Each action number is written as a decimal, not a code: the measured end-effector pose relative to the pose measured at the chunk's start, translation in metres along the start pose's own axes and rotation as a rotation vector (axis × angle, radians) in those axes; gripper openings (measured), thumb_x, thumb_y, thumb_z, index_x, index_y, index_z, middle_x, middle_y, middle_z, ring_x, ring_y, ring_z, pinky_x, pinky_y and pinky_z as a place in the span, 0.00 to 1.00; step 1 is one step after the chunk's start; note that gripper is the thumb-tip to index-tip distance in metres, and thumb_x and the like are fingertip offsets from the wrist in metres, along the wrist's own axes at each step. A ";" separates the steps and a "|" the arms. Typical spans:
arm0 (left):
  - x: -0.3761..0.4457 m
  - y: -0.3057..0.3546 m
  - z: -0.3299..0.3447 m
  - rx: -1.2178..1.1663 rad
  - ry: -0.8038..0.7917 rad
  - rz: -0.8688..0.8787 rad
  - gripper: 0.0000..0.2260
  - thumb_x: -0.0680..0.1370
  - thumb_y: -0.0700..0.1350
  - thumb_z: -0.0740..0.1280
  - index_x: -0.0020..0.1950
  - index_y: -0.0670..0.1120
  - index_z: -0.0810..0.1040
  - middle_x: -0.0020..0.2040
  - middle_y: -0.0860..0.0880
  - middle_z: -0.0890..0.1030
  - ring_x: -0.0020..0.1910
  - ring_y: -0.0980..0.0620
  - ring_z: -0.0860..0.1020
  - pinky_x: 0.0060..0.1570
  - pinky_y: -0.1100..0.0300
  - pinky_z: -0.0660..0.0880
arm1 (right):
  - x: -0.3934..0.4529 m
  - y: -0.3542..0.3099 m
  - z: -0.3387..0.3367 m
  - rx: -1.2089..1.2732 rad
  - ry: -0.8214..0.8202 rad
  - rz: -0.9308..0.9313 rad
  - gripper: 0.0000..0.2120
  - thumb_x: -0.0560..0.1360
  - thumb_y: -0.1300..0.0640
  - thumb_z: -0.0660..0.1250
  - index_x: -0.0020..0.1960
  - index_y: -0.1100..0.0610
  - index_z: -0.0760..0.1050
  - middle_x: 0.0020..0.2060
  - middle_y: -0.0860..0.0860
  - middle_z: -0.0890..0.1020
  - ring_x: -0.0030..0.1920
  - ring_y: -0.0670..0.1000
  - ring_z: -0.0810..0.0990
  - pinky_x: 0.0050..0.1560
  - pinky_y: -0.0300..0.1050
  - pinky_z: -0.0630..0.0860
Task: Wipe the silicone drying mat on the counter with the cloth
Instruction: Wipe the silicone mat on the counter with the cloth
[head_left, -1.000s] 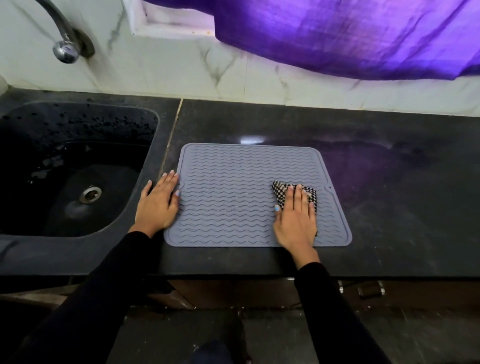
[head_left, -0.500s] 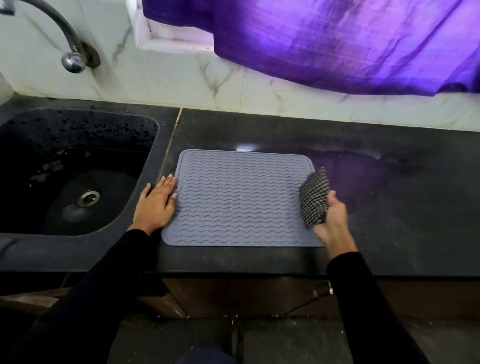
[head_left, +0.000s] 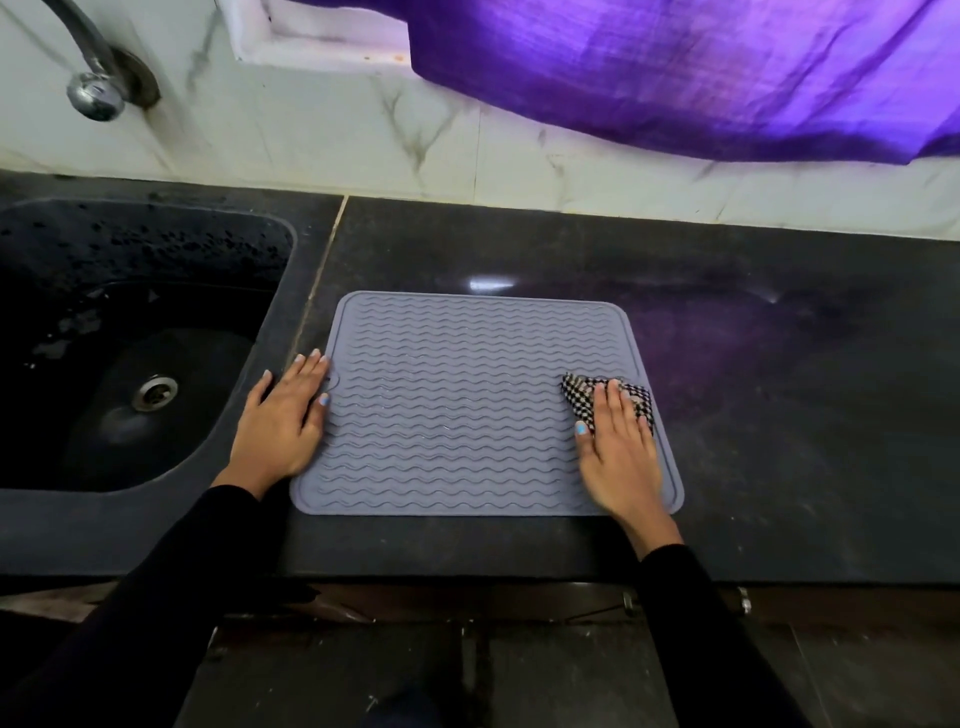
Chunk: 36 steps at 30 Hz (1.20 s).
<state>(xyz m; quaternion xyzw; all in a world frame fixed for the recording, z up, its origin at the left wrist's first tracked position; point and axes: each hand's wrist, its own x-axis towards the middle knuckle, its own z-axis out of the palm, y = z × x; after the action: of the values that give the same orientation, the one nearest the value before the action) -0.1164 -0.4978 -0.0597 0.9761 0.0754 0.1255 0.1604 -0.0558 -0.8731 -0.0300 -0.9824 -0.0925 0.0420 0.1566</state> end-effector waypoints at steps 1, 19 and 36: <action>0.000 0.000 0.000 0.001 0.000 0.000 0.28 0.76 0.57 0.45 0.74 0.48 0.62 0.74 0.50 0.63 0.74 0.54 0.58 0.71 0.52 0.49 | 0.003 0.002 -0.004 0.086 -0.047 -0.006 0.25 0.81 0.50 0.45 0.76 0.52 0.43 0.76 0.46 0.43 0.75 0.44 0.41 0.72 0.43 0.36; 0.000 0.006 -0.006 -0.021 -0.015 -0.023 0.29 0.75 0.57 0.45 0.74 0.48 0.62 0.74 0.50 0.63 0.74 0.54 0.58 0.71 0.52 0.48 | -0.039 0.008 -0.003 0.028 0.120 0.060 0.27 0.80 0.47 0.43 0.76 0.56 0.47 0.76 0.52 0.49 0.76 0.51 0.47 0.74 0.49 0.45; 0.000 0.005 -0.004 -0.005 -0.018 -0.020 0.30 0.75 0.58 0.44 0.73 0.47 0.63 0.74 0.49 0.64 0.74 0.54 0.59 0.71 0.51 0.49 | -0.010 0.016 -0.044 1.305 0.176 0.346 0.20 0.82 0.53 0.49 0.73 0.53 0.62 0.70 0.50 0.67 0.67 0.47 0.67 0.69 0.46 0.64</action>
<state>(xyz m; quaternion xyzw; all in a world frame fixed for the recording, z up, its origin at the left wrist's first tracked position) -0.1172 -0.5013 -0.0541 0.9760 0.0836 0.1150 0.1647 -0.0580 -0.9033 0.0072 -0.6871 0.1231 0.0334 0.7152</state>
